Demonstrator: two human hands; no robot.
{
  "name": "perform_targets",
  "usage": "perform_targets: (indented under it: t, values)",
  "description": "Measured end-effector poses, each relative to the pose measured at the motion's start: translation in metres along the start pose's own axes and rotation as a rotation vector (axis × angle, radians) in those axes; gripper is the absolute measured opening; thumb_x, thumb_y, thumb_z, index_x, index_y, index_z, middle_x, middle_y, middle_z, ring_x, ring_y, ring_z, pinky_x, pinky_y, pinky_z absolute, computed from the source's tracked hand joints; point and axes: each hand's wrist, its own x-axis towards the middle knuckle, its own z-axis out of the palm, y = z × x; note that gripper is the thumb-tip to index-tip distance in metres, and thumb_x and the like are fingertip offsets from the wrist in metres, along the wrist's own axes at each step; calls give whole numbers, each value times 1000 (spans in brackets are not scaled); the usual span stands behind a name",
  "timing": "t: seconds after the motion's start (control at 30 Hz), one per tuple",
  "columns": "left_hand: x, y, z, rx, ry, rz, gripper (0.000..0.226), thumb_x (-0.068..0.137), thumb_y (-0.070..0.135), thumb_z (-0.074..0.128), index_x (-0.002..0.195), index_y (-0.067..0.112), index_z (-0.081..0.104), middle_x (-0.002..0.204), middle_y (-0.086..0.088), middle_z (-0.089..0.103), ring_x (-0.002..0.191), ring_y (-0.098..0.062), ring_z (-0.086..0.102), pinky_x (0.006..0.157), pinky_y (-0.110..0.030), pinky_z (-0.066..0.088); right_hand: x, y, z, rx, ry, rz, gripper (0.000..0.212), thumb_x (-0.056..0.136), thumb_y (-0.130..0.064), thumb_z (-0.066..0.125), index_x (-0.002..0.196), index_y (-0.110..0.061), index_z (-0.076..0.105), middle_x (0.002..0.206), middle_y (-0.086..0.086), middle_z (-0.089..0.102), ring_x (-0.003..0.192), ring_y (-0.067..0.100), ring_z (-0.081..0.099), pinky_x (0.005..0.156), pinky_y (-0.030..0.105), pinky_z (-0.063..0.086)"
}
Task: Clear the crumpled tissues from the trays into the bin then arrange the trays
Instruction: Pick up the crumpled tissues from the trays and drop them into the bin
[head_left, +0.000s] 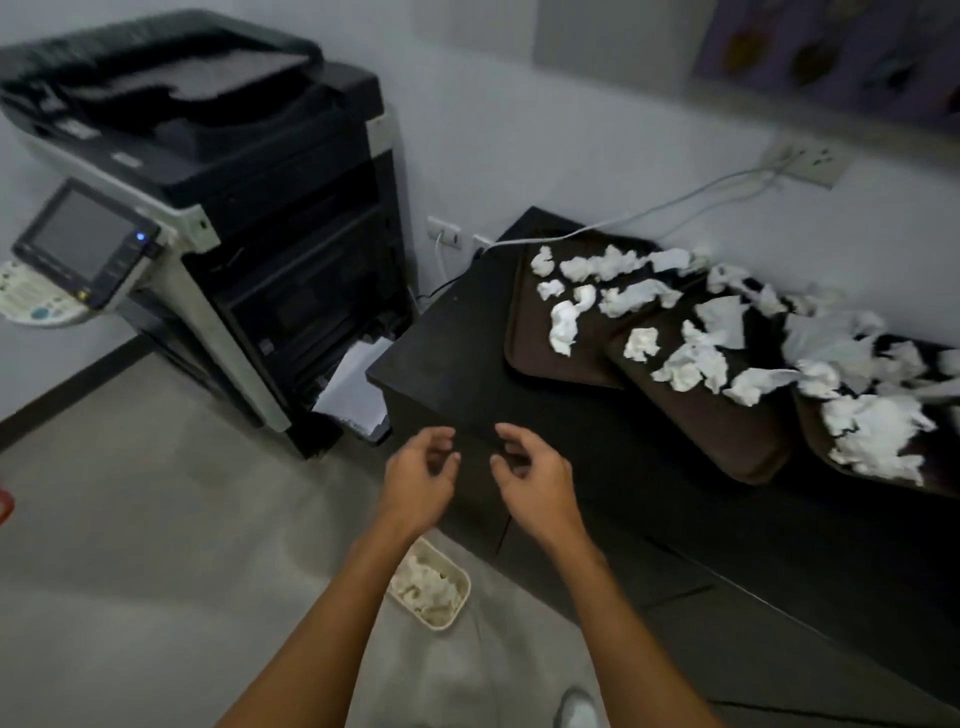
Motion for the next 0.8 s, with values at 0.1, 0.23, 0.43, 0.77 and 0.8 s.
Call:
perform_targets:
  t: [0.1, 0.23, 0.43, 0.77, 0.8]
  values:
    - [6, 53, 10, 2, -34, 116, 30, 93, 20, 71, 122, 25, 65, 105, 12, 68, 97, -1, 64, 82, -9, 48, -3, -19, -46, 40, 104, -38, 42, 93, -21, 71, 133, -32, 64, 127, -18, 64, 112, 0, 61, 91, 23, 56]
    - [14, 125, 41, -32, -86, 242, 31, 93, 19, 70, 123, 24, 66, 109, 14, 67, 97, -1, 65, 82, -11, 48, -5, -30, -112, 60, 248, -96, 42, 92, -20, 72, 132, -28, 65, 126, -18, 65, 113, -3, 59, 91, 26, 57]
    - [11, 211, 120, -75, -205, 372, 31, 93, 19, 71, 123, 23, 66, 110, 15, 69, 96, 1, 66, 87, -20, 54, -13, -16, -219, 94, 434, -103, 40, 91, -21, 73, 131, -27, 66, 122, -17, 68, 111, -8, 61, 92, 20, 55]
    - [-18, 319, 295, -99, -437, 455, 30, 93, 20, 69, 122, 27, 66, 110, 17, 68, 95, 5, 64, 79, -7, 47, -36, 63, -401, 55, 665, 21, 37, 92, -25, 70, 128, -30, 67, 120, -21, 67, 112, -1, 61, 94, 29, 56]
    - [-21, 327, 311, -100, -458, 461, 30, 94, 20, 69, 123, 28, 66, 110, 17, 68, 94, 6, 64, 77, -6, 47, -37, 73, -417, 41, 681, 32, 37, 92, -25, 70, 128, -30, 67, 119, -21, 68, 110, -2, 61, 93, 28, 56]
